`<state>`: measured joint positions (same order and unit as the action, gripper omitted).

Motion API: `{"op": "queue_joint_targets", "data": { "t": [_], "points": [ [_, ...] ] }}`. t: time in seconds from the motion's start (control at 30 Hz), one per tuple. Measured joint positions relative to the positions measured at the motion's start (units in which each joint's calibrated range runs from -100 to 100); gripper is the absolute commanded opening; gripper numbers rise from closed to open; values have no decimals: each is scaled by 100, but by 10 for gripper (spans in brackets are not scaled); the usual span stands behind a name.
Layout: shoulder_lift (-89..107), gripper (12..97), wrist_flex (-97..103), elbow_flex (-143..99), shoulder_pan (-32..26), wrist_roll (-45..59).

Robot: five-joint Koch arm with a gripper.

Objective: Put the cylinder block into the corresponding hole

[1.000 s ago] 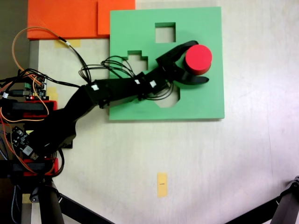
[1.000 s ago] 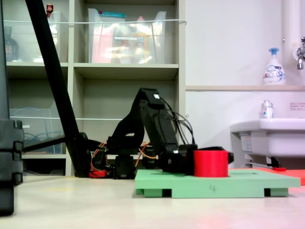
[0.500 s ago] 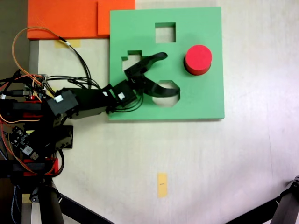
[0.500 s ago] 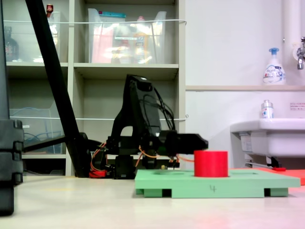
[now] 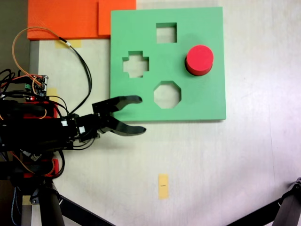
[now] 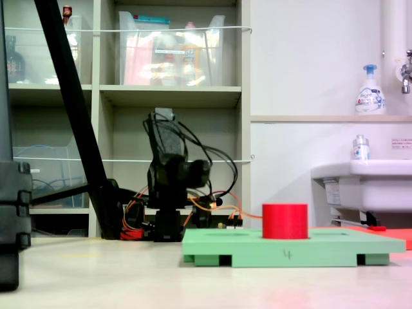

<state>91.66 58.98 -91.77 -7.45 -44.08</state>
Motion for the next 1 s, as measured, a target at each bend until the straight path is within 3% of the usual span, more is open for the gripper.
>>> {"op": "queue_joint_targets", "data": {
  "t": [0.13,0.3,0.53,1.0],
  "points": [
    [752,491,-2232,-20,308,635],
    [752,491,-2438,-20,449,1768],
    [752,489,-2731,-245,591,4225],
    [752,483,-3456,-686,576,4933]
  ]
}}
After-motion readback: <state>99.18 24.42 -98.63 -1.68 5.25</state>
